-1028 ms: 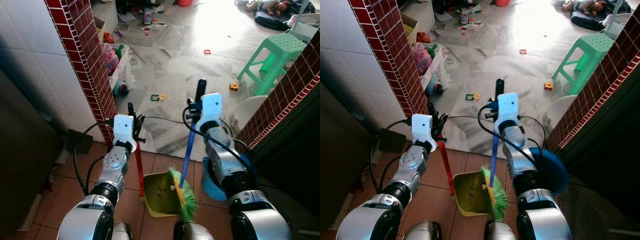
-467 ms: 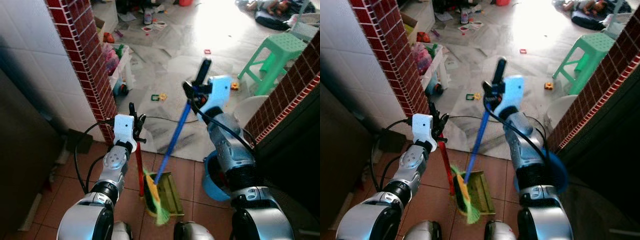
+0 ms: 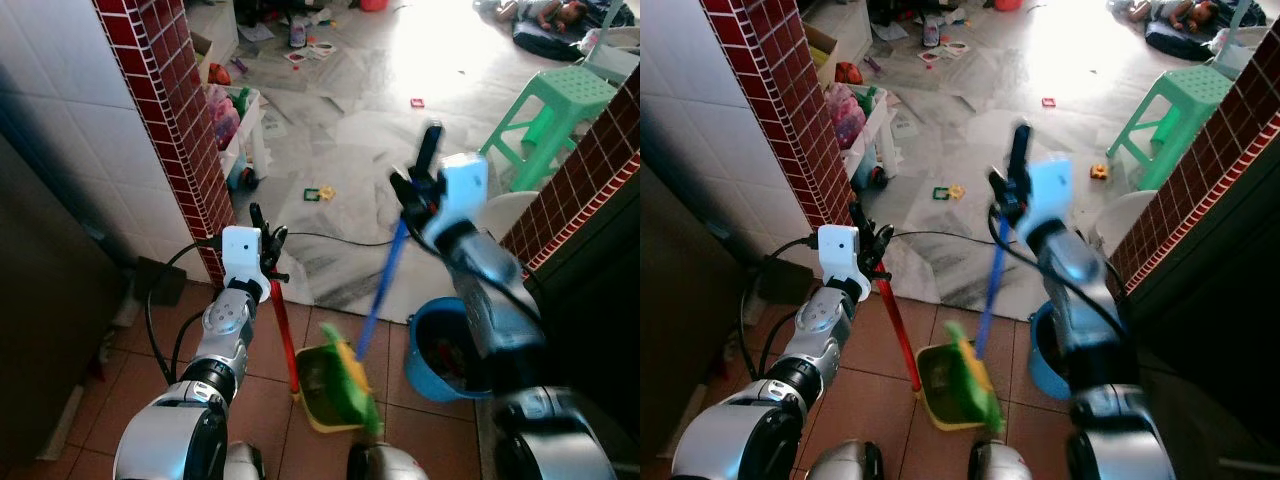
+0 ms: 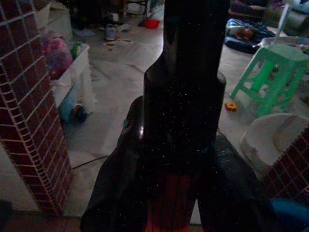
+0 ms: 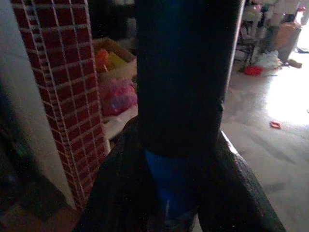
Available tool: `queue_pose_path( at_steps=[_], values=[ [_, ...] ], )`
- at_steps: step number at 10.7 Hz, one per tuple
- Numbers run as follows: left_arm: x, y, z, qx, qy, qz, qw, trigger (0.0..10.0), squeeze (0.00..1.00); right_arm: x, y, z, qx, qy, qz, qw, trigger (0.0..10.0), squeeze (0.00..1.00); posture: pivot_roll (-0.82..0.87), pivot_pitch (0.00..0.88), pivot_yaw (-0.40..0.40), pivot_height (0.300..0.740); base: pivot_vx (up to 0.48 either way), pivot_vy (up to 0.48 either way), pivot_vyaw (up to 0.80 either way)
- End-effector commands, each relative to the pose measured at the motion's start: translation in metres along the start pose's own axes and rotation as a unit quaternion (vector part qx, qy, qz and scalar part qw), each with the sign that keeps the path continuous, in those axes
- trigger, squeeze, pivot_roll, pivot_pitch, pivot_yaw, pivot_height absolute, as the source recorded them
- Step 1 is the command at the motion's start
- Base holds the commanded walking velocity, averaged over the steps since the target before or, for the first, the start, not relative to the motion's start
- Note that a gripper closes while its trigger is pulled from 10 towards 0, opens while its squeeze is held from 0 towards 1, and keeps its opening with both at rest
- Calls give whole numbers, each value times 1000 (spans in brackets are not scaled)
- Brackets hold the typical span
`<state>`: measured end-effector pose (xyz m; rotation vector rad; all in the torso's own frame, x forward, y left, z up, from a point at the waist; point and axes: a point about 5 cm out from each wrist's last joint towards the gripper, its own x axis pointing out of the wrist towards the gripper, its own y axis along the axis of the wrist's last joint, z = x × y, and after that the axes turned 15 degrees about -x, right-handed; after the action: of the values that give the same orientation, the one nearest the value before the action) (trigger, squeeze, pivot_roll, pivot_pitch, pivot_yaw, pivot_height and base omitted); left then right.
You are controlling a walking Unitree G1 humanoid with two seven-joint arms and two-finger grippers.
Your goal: Sweep floor
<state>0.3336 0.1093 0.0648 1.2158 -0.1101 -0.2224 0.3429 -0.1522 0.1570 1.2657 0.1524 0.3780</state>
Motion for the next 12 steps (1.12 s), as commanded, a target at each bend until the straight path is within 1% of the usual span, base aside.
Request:
queue_pose_path(
  at_steps=[1,2,3,4,5,6,7,8,9,11,12],
  values=[
    [6,14,4,1,-16,28,999,10000,0,0,12,3,-23,-6,25,999,10000,0,-105,33,-41,740,0,0,0],
    [10,27,1,6,-21,48,999,10000,0,-6,7,9,-34,-28,9,999,10000,0,-101,26,-69,740,0,0,0],
    [12,36,-2,6,-20,60,998,10000,0,-10,2,15,-43,-41,-11,998,10000,0,-101,19,-78,740,0,0,0],
    [13,46,-2,3,-33,80,996,10000,0,-10,1,21,-50,-43,-14,998,10000,0,-97,8,-84,740,0,0,0],
    [13,51,-2,-5,-37,90,995,10000,0,-10,-3,22,-50,-44,-22,998,10000,0,-86,3,-69,740,0,0,0],
    [13,56,2,3,-44,100,994,10000,0,-9,-4,22,-54,-47,-23,997,10000,0,-75,2,-53,740,0,0,0],
    [10,60,9,-7,-63,108,992,10000,0,-3,8,21,-83,-42,0,996,10000,0,-76,0,-10,740,0,0,0],
    [7,62,12,-15,-71,112,991,10000,0,-1,14,21,-99,-39,13,994,10000,0,-81,0,21,740,0,0,0],
    [5,64,15,-21,-83,114,990,10000,0,-1,15,22,-106,-43,19,993,10000,0,-83,0,30,740,0,0,0],
    [2,71,14,-26,-87,111,990,10000,0,-8,8,20,-152,-46,17,987,10000,0,-69,0,27,740,0,0,0],
    [0,73,13,-22,-89,112,989,10000,0,-13,4,19,-160,-60,13,985,10000,0,-64,0,17,740,0,0,0]
  ],
)
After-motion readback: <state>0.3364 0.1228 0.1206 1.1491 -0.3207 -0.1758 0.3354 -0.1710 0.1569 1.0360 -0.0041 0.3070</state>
